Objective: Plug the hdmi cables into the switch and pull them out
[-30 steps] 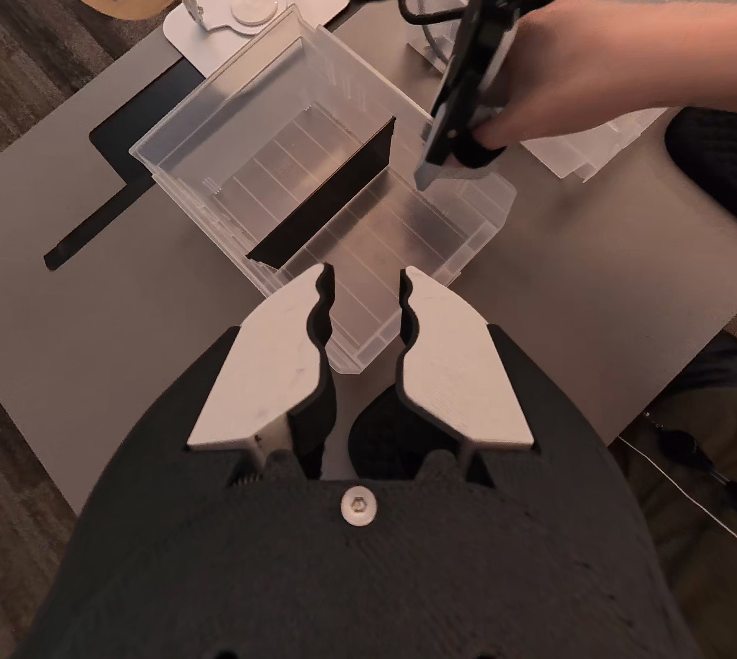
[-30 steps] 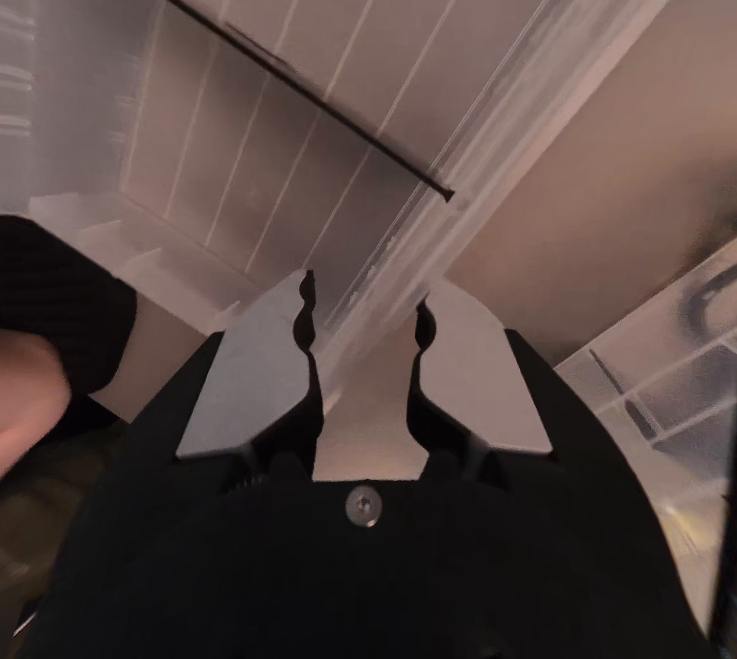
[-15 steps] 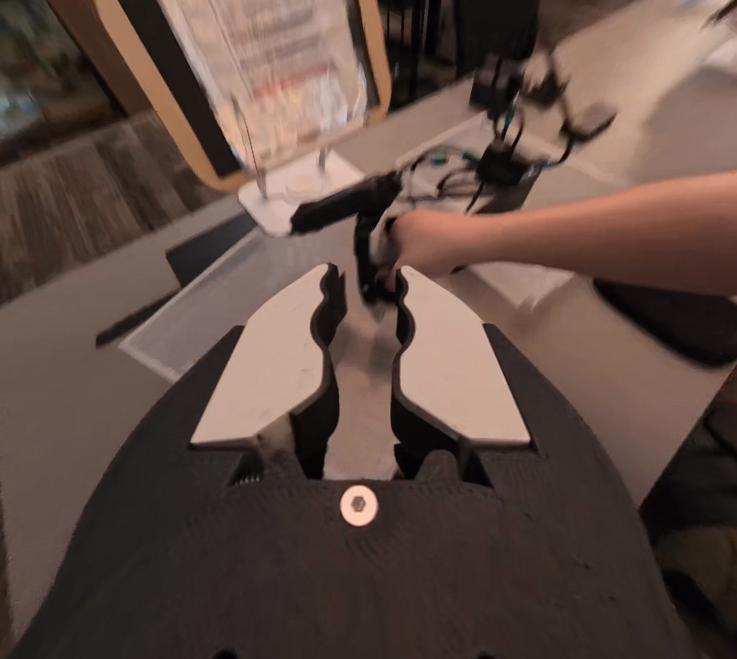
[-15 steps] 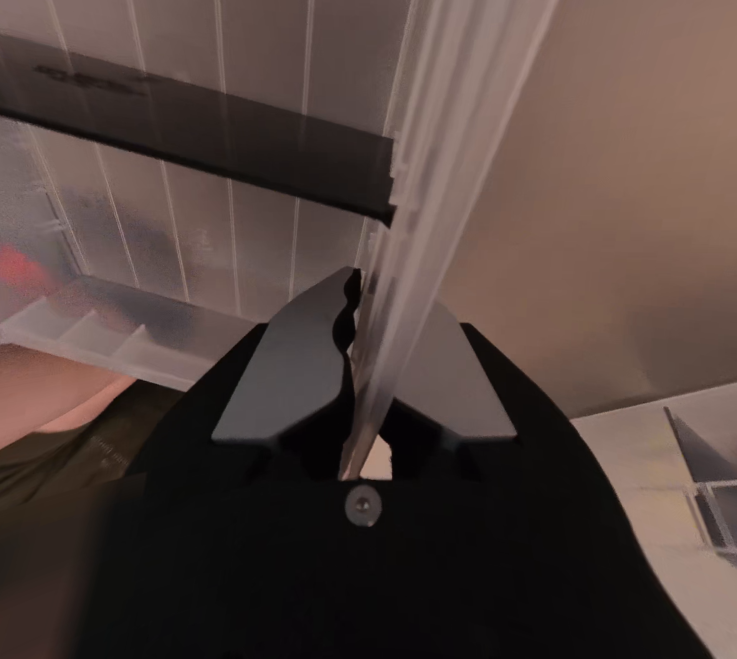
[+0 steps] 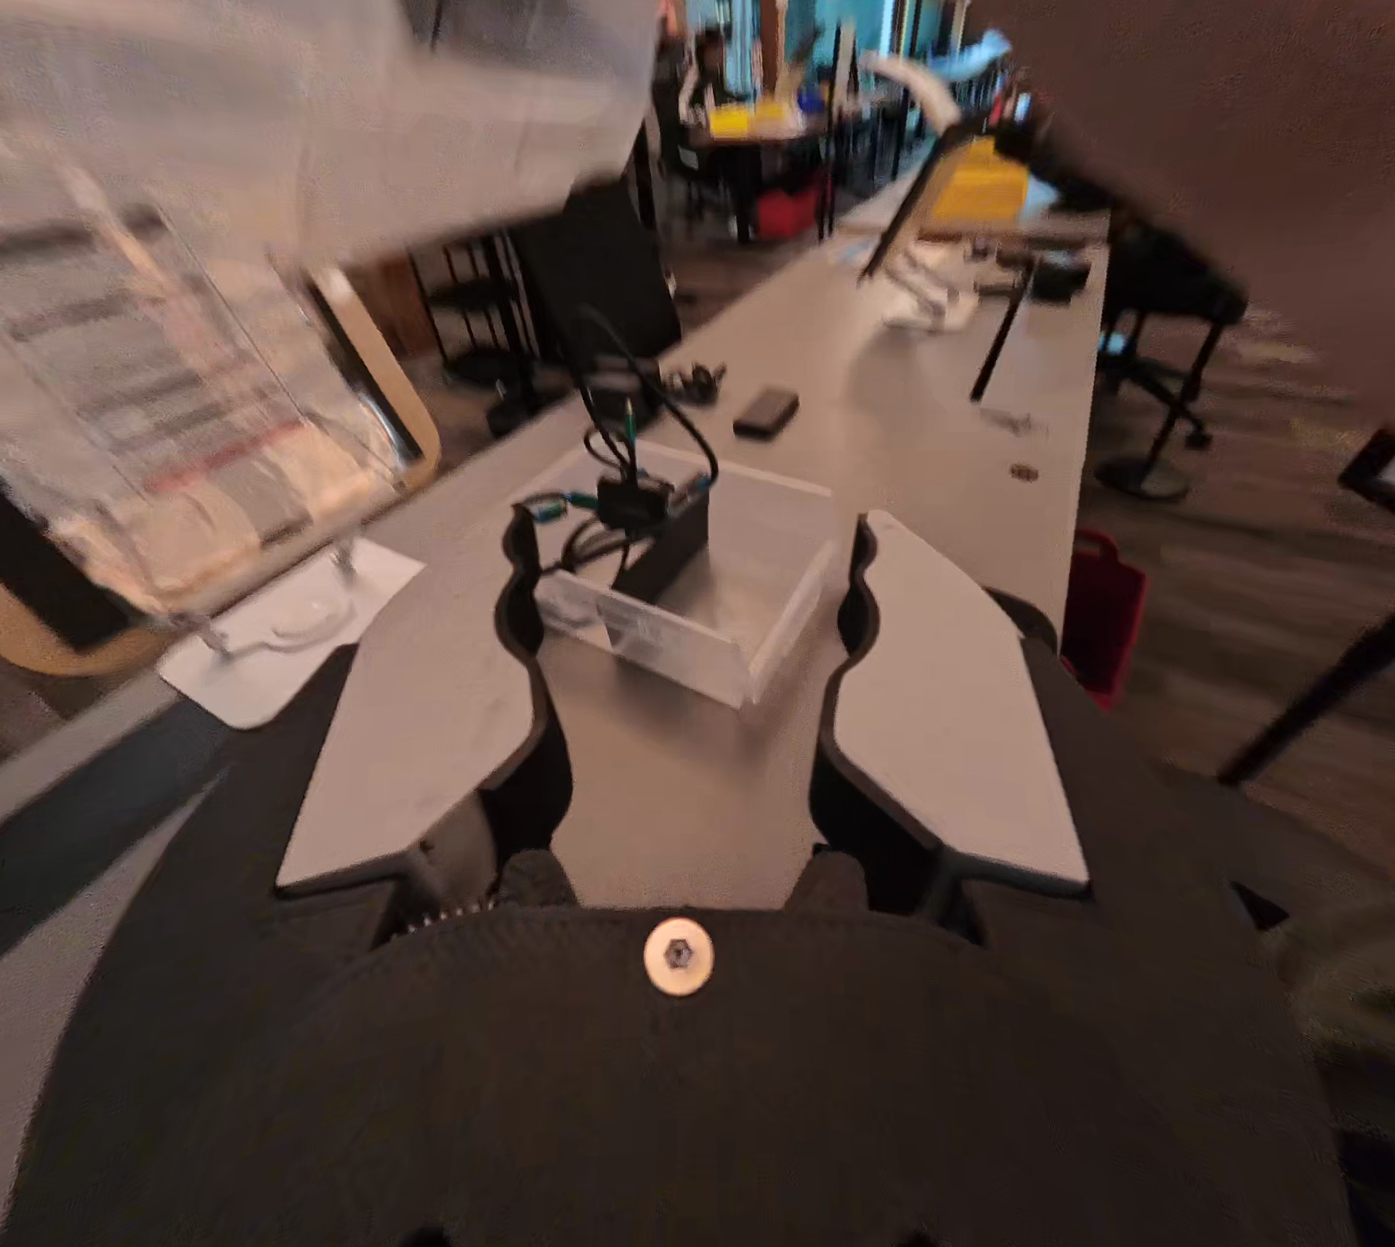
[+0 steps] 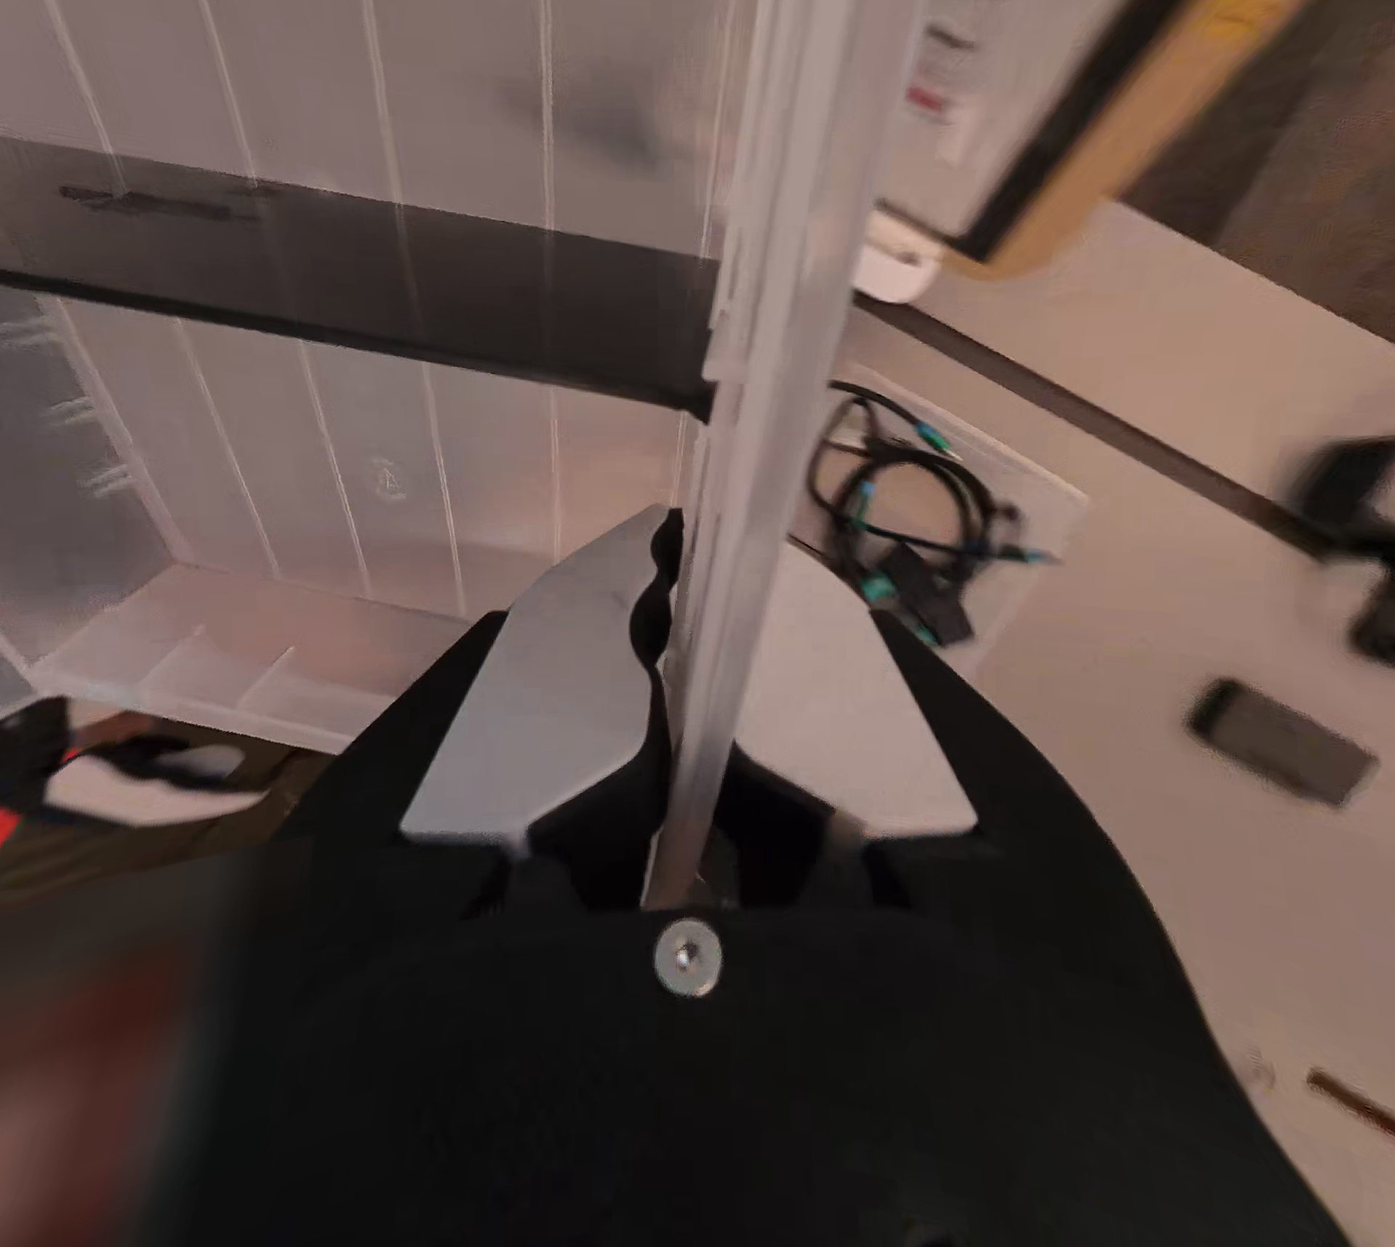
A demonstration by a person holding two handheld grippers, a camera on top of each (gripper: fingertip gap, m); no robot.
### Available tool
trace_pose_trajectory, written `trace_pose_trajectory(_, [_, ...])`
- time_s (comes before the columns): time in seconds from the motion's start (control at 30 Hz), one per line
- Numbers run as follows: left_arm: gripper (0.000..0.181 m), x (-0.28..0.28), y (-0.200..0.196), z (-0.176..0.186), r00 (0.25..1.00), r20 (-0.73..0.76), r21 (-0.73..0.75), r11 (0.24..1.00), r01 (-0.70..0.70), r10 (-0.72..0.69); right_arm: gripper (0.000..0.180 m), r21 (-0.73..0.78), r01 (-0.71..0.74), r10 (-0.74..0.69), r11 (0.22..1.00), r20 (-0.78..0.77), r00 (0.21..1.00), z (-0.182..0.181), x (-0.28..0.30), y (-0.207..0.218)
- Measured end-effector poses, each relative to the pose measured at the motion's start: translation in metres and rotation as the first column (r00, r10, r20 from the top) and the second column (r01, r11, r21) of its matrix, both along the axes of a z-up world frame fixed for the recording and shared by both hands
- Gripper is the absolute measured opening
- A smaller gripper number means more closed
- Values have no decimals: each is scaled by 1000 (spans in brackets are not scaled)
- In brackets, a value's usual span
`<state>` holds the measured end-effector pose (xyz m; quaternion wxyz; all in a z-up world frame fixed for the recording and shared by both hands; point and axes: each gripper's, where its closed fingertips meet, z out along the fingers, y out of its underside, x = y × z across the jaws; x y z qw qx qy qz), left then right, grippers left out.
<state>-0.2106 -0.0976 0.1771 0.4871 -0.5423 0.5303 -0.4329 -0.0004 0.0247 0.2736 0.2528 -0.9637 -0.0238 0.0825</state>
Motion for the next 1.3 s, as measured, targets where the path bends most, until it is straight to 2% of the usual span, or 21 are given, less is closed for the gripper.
trace_pose_trajectory(0.1, [92,68,17,-53,981,-180,-171,984,42,-73,5,60,220,-221,974,10,975,20,95,-64])
trace_pose_trajectory(0.13, [92,95,14,-73,966,-219,-243,967,82,-137,6,68,287,-289,955,21,957,17,127,-87])
trace_pose_trajectory(0.2, [94,142,22,-127,930,-335,-340,940,32,-153,4,68,426,-429,902,34,903,-2,187,-136])
trace_pose_trajectory(0.3, [103,181,45,-194,867,-490,-345,933,-102,-87,4,-10,563,-563,827,16,827,-57,253,-208])
trace_pose_trajectory(0.43, [104,198,59,-245,805,-591,-342,920,-191,-53,4,-152,658,-666,738,-5,746,-150,306,-284])
trace_pose_trajectory(0.53, [109,199,53,-271,736,-663,-389,903,-184,-136,5,-270,688,-711,674,15,703,-216,327,-324])
trace_pose_trajectory(0.6, [95,196,53,-273,713,-678,-418,892,-171,-180,4,-347,686,-726,639,23,688,-254,332,-340])
trace_pose_trajectory(0.67, [76,190,63,-271,708,-689,-379,910,-166,-158,5,-402,679,-732,614,33,681,-284,335,-348])
trace_pose_trajectory(0.7, [74,188,65,-270,707,-687,-381,911,-155,-168,5,-418,672,-728,611,38,685,-296,335,-348])
trace_pose_trajectory(0.83, [30,174,67,-264,681,-669,-489,866,-103,-297,4,-454,624,-690,636,27,723,-329,328,-335])
trace_pose_trajectory(0.93, [21,147,93,-263,652,-702,-485,863,-143,-287,4,-456,581,-654,674,-4,756,-346,314,-313])
trace_pose_trajectory(1.03, [14,111,130,-262,646,-718,-511,827,-235,-260,4,-459,528,-620,714,-65,782,-363,294,-286])
trace_pose_trajectory(1.1, [9,85,169,-261,668,-730,-443,843,-305,-142,4,-450,500,-597,740,-95,797,-375,280,-267])
trace_pose_trajectory(1.17, [7,52,203,-261,670,-741,-406,823,-396,-43,4,-456,473,-576,754,-113,810,-386,267,-251])
trace_pose_trajectory(1.27, [7,-5,227,-260,677,-736,-429,791,-436,-26,4,-480,438,-551,761,-120,826,-404,247,-232])
trace_pose_trajectory(1.3, [8,-25,231,-259,684,-729,-459,759,-461,-26,4,-489,428,-542,760,-113,833,-408,242,-227])
